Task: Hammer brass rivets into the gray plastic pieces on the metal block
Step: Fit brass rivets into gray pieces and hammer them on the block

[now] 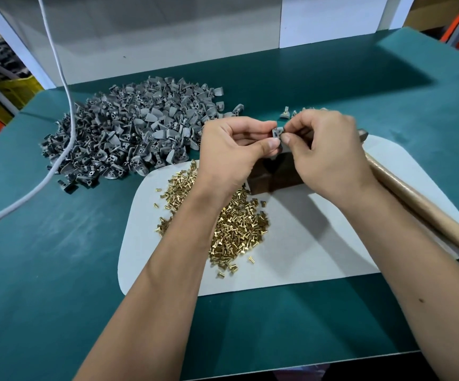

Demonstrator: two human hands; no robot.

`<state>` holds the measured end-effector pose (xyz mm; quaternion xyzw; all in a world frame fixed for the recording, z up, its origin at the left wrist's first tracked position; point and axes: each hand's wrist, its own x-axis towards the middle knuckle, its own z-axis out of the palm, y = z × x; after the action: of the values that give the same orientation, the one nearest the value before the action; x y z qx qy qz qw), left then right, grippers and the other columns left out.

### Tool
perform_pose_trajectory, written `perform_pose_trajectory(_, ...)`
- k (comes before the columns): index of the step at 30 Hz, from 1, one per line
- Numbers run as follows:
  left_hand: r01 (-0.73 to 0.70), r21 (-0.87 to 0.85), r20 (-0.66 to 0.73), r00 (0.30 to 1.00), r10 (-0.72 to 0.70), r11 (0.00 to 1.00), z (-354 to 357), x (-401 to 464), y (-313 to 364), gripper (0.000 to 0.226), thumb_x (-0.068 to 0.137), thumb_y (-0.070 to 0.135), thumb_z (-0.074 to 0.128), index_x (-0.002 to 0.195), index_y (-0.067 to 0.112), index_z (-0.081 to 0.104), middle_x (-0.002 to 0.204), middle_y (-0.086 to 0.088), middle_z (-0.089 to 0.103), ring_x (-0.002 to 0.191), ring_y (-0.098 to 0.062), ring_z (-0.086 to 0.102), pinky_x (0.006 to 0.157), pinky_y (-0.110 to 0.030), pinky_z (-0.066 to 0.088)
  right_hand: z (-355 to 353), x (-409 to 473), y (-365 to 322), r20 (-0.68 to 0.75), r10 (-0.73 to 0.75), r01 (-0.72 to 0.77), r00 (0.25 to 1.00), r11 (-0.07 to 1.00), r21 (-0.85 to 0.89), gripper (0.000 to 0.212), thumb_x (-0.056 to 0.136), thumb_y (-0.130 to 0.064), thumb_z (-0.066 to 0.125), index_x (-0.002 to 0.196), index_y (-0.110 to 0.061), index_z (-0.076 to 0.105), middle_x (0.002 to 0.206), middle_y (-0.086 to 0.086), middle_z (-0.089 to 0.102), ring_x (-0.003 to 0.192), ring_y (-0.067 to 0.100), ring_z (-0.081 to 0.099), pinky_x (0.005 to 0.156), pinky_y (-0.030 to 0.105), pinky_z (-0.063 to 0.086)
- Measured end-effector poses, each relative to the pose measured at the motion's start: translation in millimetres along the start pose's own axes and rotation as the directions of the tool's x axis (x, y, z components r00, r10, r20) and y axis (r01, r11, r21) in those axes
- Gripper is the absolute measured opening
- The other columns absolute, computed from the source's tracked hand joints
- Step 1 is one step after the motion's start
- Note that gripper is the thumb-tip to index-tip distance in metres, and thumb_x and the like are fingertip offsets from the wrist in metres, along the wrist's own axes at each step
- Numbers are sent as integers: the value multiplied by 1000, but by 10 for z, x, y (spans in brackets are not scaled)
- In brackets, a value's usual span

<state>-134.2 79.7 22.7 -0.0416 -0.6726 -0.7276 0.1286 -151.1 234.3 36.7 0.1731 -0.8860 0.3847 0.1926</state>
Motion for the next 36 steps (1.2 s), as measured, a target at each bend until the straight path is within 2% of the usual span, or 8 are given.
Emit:
perform_pose_trajectory(5,-3,-66,-46,999,0,998,55,-15,-30,25,78,-16,77,94,2,75,76,-8,77,71,-19,74,74,-29,63,25,-26,-31,-72,-2,4,997,1000,22,7,91,-12,68,91,-11,76,78,-8,64,73,9,59,73,13,40)
perform_pose_trajectory(8,9,-123,-28,1000,-12,992,49,-18,-26,25,79,-16,76,95,2,75,78,-9,77,71,-17,75,70,-24,61,30,-34,-44,-95,-4,10,995,998,66,8,92,-12,67,90,-11,75,78,-6,68,73,11,62,71,12,43)
perform_pose_trajectory(11,56,-183,-7,998,-58,982,-5,2,-14,25,80,-15,75,98,2,75,82,-13,78,73,-20,76,72,-26,62,25,-28,-31,-85,-22,34,996,988,149,8,92,-11,68,89,-11,75,80,-5,71,74,7,64,73,12,47)
perform_pose_trajectory(17,128,-271,33,992,-124,954,-53,11,-4,25,83,-13,72,106,-3,73,89,-19,77,76,-23,77,74,-25,62,-33,-4,49,-62,-131,139,989,979,152,11,93,-11,67,97,-11,78,90,-4,74,86,10,68,85,25,53)
perform_pose_trajectory(20,142,-307,29,990,-140,941,-60,14,13,25,84,-13,71,107,-4,72,91,-20,77,77,-24,76,74,-24,62,-49,3,81,-95,-211,222,973,967,126,11,91,-9,69,97,-9,78,90,3,73,83,18,67,78,35,54)
perform_pose_trajectory(27,188,-340,51,982,-182,921,-87,21,44,20,86,-8,70,106,-5,72,92,-20,77,77,-22,75,75,-23,61,-74,25,114,-157,-346,361,925,929,76,5,92,-13,74,93,-9,78,85,4,69,74,17,61,71,29,51)
perform_pose_trajectory(32,233,-326,106,972,-210,916,-86,8,49,14,94,1,65,104,-4,73,91,-18,77,78,-22,75,74,-22,60,-75,28,120,-138,-367,379,920,923,67,5,90,-8,73,93,-8,78,85,3,69,76,15,61,73,24,48)
perform_pose_trajectory(36,180,-236,33,984,-177,955,-32,0,48,12,97,4,65,99,-1,76,95,-24,75,78,-24,74,74,-25,62,-68,13,114,-140,-336,346,931,937,53,5,90,-7,72,91,-7,76,85,5,69,77,17,61,72,24,48)
